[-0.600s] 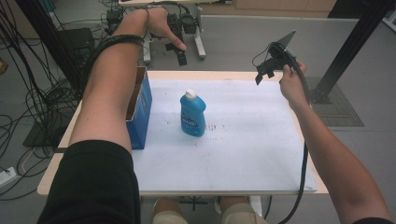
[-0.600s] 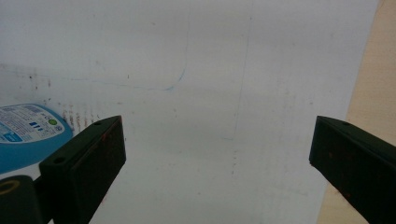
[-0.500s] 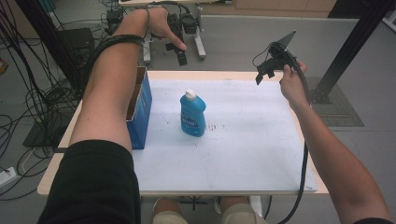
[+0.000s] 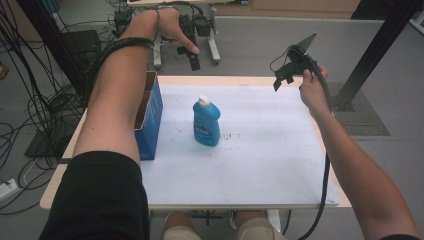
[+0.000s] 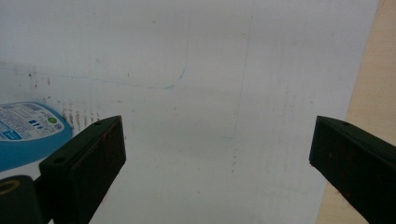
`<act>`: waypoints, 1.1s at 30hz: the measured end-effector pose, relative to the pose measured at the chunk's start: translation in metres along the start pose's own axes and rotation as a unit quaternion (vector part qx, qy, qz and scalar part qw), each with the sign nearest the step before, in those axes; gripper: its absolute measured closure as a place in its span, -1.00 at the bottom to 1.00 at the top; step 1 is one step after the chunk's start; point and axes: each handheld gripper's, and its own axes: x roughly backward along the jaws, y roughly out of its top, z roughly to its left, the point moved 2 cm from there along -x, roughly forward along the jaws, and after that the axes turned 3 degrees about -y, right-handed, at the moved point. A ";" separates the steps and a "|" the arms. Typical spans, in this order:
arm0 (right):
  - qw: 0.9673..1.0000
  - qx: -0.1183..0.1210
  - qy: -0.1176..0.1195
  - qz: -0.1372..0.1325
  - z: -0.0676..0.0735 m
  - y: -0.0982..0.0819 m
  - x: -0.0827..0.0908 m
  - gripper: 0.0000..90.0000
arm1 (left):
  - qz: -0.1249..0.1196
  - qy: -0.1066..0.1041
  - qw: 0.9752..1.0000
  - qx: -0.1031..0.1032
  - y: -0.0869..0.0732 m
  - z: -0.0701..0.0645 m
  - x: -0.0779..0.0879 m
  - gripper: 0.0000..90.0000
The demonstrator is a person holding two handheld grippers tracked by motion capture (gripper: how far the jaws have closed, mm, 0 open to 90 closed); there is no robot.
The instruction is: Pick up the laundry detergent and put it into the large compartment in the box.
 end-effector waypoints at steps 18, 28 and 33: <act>1.000 0.000 -0.001 0.001 0.000 0.000 0.000 -0.92 | -0.002 0.002 1.000 0.000 0.000 0.000 0.000 -0.80; 1.000 -0.003 -0.001 0.000 -0.002 -0.001 0.001 -0.92 | -0.002 0.002 1.000 0.001 0.000 0.001 0.000 -0.80; 1.000 -0.001 -0.001 0.000 -0.002 -0.001 0.001 -0.92 | -0.003 0.001 1.000 0.003 0.000 0.000 0.000 -0.80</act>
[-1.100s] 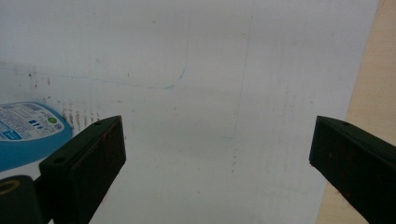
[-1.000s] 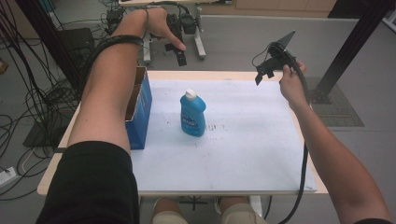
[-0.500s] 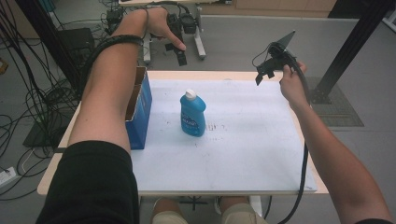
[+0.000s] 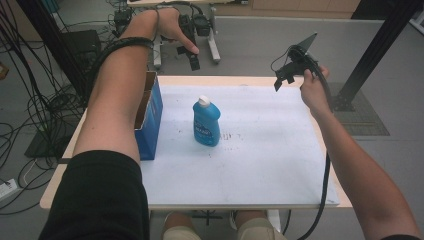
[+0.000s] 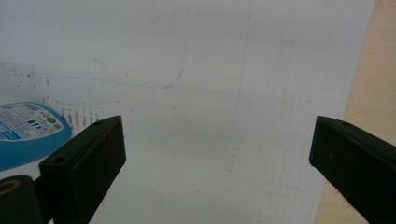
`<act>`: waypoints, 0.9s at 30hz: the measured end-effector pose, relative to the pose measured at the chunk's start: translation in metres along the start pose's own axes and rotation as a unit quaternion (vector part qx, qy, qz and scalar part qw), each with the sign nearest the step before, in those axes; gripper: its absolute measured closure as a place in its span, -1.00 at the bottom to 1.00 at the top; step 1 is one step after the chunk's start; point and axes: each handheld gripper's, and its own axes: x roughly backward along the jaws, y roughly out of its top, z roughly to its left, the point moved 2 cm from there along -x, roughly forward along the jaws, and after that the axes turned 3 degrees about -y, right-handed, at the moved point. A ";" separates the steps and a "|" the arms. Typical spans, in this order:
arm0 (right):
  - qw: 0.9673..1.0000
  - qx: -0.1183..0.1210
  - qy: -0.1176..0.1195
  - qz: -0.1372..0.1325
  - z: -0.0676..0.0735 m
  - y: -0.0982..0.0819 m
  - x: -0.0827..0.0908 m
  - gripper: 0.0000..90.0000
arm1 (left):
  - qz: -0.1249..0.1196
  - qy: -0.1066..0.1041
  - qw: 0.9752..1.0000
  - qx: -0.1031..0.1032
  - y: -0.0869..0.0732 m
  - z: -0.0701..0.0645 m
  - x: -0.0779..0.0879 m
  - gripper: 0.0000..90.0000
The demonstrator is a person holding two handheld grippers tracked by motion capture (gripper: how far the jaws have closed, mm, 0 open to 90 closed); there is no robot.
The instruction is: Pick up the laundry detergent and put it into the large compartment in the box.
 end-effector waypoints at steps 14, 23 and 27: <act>1.000 0.000 0.000 0.000 0.001 0.000 -0.001 -0.92 | -0.002 -0.002 1.000 -0.008 0.000 -0.005 0.005 -0.80; 1.000 0.000 -0.002 0.001 0.003 -0.001 0.000 -0.92 | 0.005 -0.004 0.999 -0.031 0.004 -0.015 0.008 -0.80; 1.000 0.000 -0.004 0.000 0.003 -0.002 0.001 -0.92 | 0.014 -0.003 0.999 -0.047 0.008 -0.023 0.009 -0.80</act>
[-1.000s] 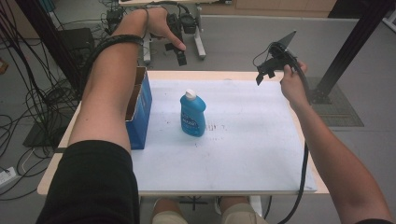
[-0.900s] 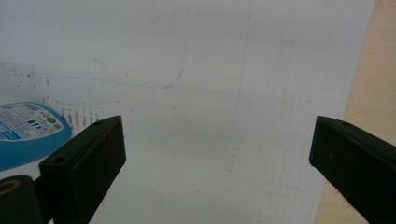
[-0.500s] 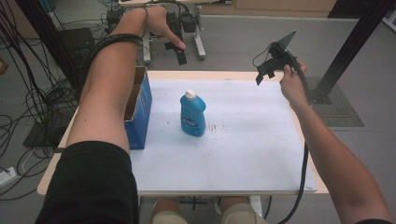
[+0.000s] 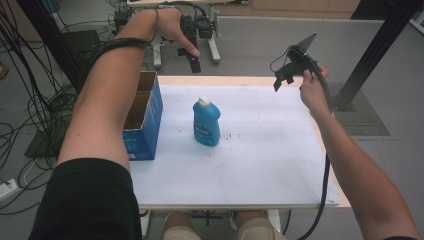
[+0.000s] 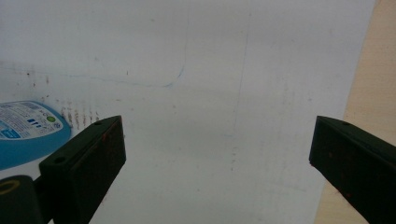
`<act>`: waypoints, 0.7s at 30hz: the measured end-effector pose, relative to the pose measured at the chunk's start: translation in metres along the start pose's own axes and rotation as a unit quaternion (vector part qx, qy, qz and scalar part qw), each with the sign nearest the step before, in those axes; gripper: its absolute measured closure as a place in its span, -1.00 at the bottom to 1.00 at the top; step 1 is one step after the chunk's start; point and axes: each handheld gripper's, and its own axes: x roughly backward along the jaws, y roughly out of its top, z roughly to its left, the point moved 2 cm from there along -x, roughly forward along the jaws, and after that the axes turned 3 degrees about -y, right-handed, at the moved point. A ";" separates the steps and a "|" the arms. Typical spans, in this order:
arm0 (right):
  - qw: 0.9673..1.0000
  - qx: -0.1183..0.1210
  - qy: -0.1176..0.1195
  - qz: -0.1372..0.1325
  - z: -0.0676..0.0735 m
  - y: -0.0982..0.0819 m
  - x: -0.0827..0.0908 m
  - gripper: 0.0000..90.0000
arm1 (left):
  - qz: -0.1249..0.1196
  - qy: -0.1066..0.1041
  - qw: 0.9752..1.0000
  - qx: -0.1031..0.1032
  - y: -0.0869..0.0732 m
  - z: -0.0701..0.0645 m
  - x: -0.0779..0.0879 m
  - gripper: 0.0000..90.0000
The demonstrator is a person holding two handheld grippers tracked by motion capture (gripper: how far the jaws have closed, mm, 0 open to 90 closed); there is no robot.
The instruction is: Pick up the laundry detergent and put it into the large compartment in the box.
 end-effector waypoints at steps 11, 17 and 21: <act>1.000 -0.004 -0.004 0.004 0.000 -0.002 -0.001 -0.92 | -0.001 -0.004 0.999 -0.038 0.007 -0.020 0.004 -0.80; 1.000 -0.006 -0.002 0.002 -0.002 -0.004 0.001 -0.92 | 0.004 -0.006 0.999 -0.053 0.008 -0.029 0.005 -0.81; 1.000 -0.007 -0.003 -0.001 -0.002 -0.007 0.003 -0.92 | 0.006 -0.009 0.998 -0.067 0.011 -0.037 0.004 -0.81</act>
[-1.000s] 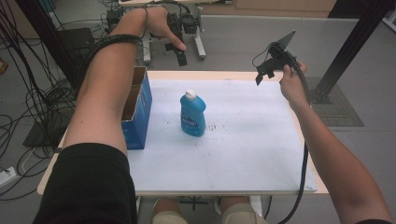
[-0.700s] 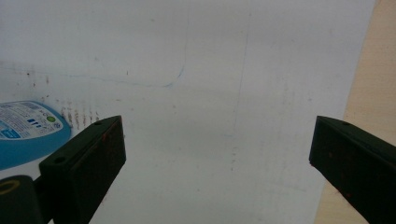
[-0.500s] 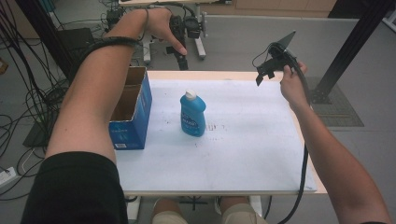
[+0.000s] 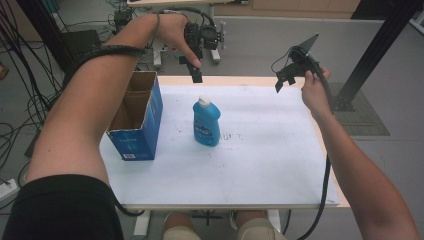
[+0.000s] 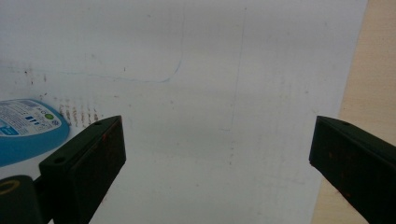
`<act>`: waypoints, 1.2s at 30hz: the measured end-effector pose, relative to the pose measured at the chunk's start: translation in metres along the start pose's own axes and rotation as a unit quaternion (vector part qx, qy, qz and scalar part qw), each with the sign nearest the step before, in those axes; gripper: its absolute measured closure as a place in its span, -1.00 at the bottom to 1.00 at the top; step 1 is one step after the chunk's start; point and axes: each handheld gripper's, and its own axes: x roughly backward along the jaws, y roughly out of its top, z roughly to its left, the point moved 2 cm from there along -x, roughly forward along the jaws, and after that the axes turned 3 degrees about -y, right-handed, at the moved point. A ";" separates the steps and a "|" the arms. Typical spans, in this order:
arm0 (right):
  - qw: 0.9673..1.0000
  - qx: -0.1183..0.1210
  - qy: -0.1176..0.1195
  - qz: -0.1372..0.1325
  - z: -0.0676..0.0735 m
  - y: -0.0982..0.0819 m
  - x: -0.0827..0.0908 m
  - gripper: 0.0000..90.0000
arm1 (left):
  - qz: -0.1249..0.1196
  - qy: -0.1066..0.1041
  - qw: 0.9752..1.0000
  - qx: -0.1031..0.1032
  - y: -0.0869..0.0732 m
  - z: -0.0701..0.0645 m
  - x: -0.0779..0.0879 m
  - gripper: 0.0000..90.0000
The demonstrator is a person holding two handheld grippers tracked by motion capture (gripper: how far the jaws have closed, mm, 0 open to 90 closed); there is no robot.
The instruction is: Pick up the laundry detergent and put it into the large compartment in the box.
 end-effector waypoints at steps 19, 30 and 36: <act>1.000 -0.002 0.002 0.000 -0.003 -0.007 0.005 -0.92 | 0.009 -0.020 0.999 -0.033 0.012 -0.015 -0.014 -0.82; 1.000 -0.002 0.000 0.002 -0.003 -0.008 0.004 -0.92 | 0.011 -0.028 0.999 -0.036 0.012 -0.015 -0.027 -0.84; 1.000 -0.002 0.001 0.004 -0.002 -0.008 0.002 -0.92 | 0.010 -0.033 0.999 -0.039 0.012 -0.014 -0.036 -0.84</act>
